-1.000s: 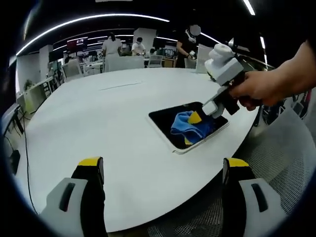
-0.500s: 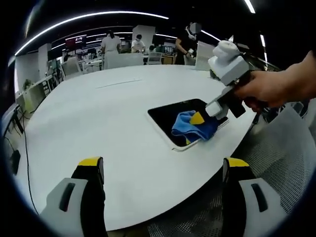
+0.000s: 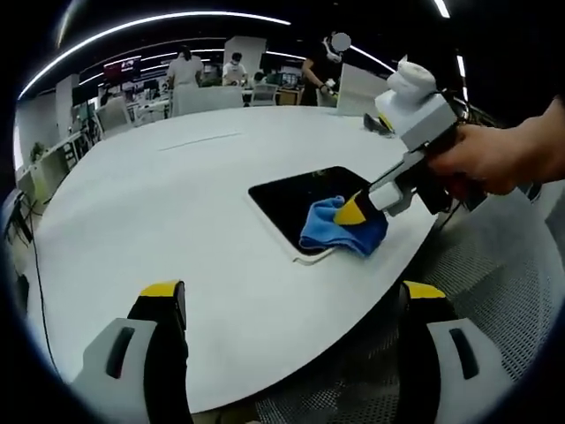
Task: Wipe the mirror surface with the cleaning cloth until all visible marks leave the cleaned area.
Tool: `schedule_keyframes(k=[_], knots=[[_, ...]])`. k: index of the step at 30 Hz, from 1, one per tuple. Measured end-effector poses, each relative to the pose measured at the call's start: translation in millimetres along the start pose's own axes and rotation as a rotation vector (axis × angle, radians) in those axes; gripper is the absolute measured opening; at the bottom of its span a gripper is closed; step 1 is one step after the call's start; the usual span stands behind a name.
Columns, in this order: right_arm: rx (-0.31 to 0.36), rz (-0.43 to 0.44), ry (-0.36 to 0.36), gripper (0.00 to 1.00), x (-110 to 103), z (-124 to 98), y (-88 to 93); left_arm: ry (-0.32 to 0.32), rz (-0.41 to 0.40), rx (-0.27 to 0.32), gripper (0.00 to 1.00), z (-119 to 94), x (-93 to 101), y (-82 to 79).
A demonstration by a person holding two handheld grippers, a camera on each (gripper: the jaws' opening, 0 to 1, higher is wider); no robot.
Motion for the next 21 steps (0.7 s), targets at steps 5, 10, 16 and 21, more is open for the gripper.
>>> schedule_keyframes(k=[5,10,16,21], knots=[[-0.011,0.015,0.002,0.01,-1.1,-1.4,1.8,-0.001,-0.006,-0.002,0.99,0.1,0.0,0.6],[-0.008,0.006,0.001,0.01,-2.3,-3.0,4.9,0.012,-0.003,-0.002,0.99,-0.2,0.9,1.9],[-0.002,0.003,0.000,0.01,-2.5,-2.9,5.1,0.019,0.005,0.002,0.99,0.2,1.5,1.0],[-0.007,-0.005,-0.010,0.01,-2.0,-4.2,6.7,0.010,-0.001,0.005,0.99,-0.5,0.5,1.0]])
Point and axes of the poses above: the point that each gripper's makers call its tool centre point, and the gripper's own axes: z roughly forward along the fingers, x roughly to its right, y roughly out of its underside, the point moved 7 cm from there along -z, roughly backward along the fingers, and after that the axes turned 7 degrees about z, right-handed, at the moved point
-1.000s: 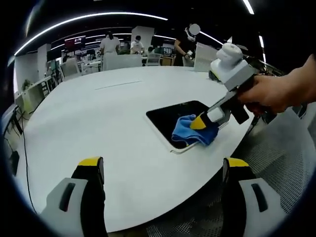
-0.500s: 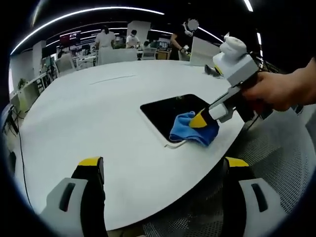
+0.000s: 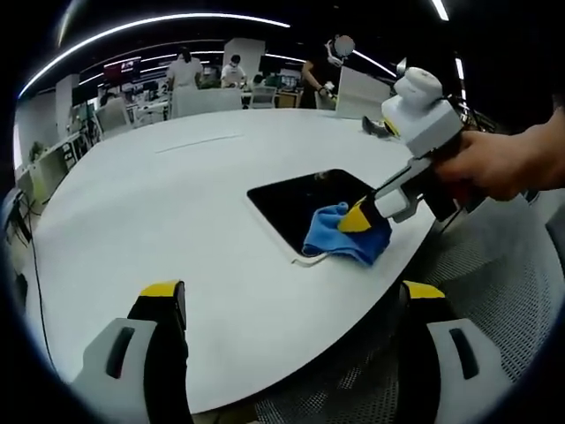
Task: Wipe the mirror surface with the cleaning cloth until all visible marks leave the cleaned area.
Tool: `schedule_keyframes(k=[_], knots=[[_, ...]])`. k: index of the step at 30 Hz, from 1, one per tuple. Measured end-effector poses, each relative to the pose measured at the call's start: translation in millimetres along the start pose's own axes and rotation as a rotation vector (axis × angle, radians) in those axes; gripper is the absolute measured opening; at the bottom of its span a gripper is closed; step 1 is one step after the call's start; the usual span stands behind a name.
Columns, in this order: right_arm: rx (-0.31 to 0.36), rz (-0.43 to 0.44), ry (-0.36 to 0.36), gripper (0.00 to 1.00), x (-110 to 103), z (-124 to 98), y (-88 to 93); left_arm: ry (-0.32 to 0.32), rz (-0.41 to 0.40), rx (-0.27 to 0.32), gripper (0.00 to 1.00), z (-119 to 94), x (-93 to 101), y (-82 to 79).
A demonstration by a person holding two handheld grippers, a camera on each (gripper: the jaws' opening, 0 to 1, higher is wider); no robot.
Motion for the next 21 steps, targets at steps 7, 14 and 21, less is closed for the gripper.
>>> schedule_keyframes(k=[7,14,21], knots=[[-0.005,0.001,-0.007,0.01,0,0,-0.4,-0.009,-0.008,-0.004,0.99,1,0.0,-0.1],[-0.010,0.004,-0.019,0.01,3,-1,-0.4,-0.009,0.004,-0.013,0.99,0,0.2,0.1],[-0.007,0.009,-0.009,0.01,11,-5,1.5,-0.001,0.000,-0.008,0.99,-1,-0.3,0.3]])
Point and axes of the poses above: the point that each gripper's makers call its tool centre point, and the gripper's own axes: z roughly forward along the fingers, x roughly to its right, y roughly out of its underside, the point moved 7 cm from there along -z, roughly backward along the fingers, and after that the axes turned 7 degrees about z, right-handed, at the moved point
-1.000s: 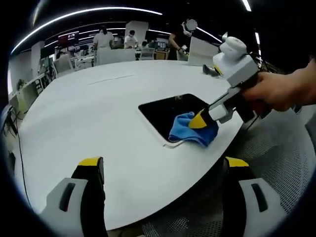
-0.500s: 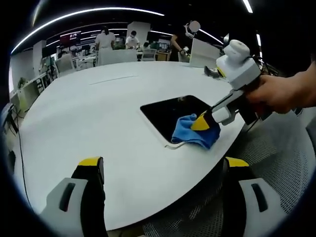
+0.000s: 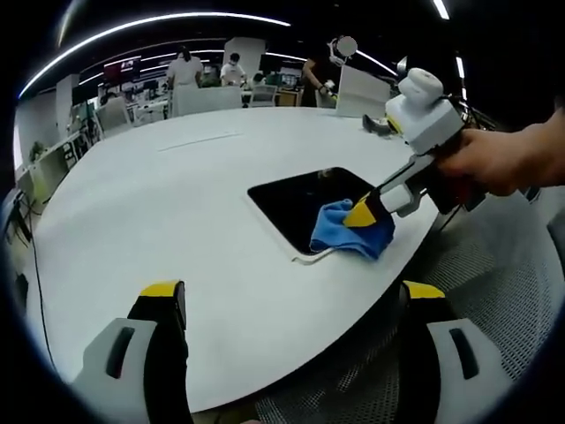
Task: Wipe the mirror surface with the cleaning cloth until all visible marks leave the cleaned area.
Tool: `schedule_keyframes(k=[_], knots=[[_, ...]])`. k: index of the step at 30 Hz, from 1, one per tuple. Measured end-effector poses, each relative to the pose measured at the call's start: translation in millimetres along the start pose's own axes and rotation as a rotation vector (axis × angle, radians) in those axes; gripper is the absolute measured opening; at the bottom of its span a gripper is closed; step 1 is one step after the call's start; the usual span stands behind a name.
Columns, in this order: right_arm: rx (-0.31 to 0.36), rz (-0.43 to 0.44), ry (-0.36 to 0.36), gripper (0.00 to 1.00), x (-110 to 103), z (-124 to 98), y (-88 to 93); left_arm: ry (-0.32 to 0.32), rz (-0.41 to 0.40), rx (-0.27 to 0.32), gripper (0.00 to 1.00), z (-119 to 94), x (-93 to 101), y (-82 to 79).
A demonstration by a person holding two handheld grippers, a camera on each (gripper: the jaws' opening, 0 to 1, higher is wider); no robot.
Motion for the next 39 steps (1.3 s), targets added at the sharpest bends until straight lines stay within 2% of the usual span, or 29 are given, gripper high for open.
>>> schedule_keyframes(k=[9,19,33,39], knots=[[0.002,0.003,0.012,0.01,10,-4,0.6,-0.006,-0.001,0.004,0.99,-1,-1.2,-0.3],[0.001,0.043,0.028,0.01,31,-13,4.4,-0.005,-0.002,0.007,0.99,0,-0.3,-1.1],[0.013,0.034,0.032,0.01,30,-12,5.6,-0.001,0.027,-0.004,0.99,2,1.5,-2.3],[0.013,0.052,0.044,0.01,32,-9,-1.4,0.005,0.026,-0.002,0.99,2,1.7,-2.1]])
Point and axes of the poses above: the point that each gripper's makers call its tool centre point, and the gripper's own axes: z roughly forward along the fingers, x roughly to its right, y roughly out of its underside, the point moved 7 cm from there along -z, roughly backward along the fingers, and after that the axes turned 7 degrees about z, right-handed, at the moved point
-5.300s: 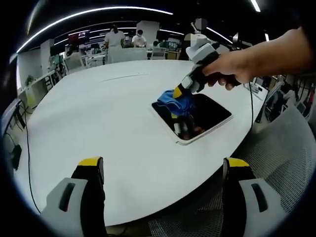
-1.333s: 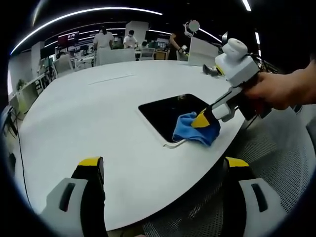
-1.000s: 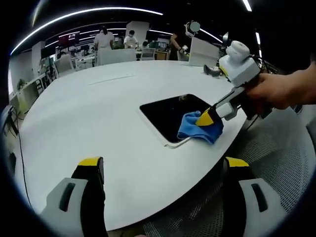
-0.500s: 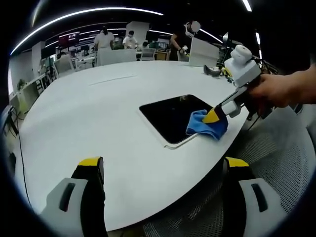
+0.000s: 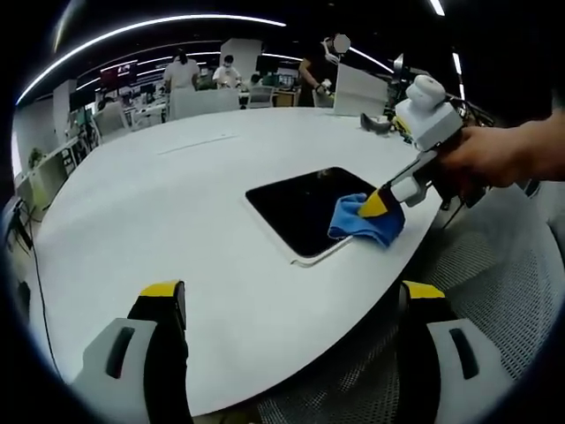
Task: Wipe the mirror surface with the cleaning cloth until all visible marks leave the cleaned area.
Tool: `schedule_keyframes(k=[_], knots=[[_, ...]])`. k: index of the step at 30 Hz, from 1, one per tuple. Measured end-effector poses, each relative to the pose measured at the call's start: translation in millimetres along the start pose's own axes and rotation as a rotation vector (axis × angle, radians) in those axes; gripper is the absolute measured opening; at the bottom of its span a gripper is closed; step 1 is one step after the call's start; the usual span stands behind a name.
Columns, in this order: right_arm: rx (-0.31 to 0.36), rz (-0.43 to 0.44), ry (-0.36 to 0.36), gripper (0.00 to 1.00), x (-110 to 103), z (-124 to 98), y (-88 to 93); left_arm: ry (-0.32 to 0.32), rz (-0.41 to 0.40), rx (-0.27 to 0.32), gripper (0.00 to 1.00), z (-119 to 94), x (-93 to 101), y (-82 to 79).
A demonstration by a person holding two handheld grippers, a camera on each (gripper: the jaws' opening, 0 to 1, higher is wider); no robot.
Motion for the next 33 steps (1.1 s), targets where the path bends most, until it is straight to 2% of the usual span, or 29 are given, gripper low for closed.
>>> schedule_keyframes(k=[18,33], knots=[[0.012,-0.016,0.044,0.01,11,18,-30.6,0.022,-0.012,0.004,0.99,0,1.3,0.5],[0.013,-0.027,0.065,0.02,16,35,-60.3,0.017,-0.035,0.001,0.99,-1,-0.6,2.9]])
Point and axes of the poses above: the point that each gripper's makers call its tool centre point, and the gripper's own axes: z roughly forward along the fingers, x roughly to its right, y roughly out of its underside, the point moved 7 cm from there along -z, roughly backward along the fingers, and after that the axes turned 7 degrees about z, right-handed, at the moved point
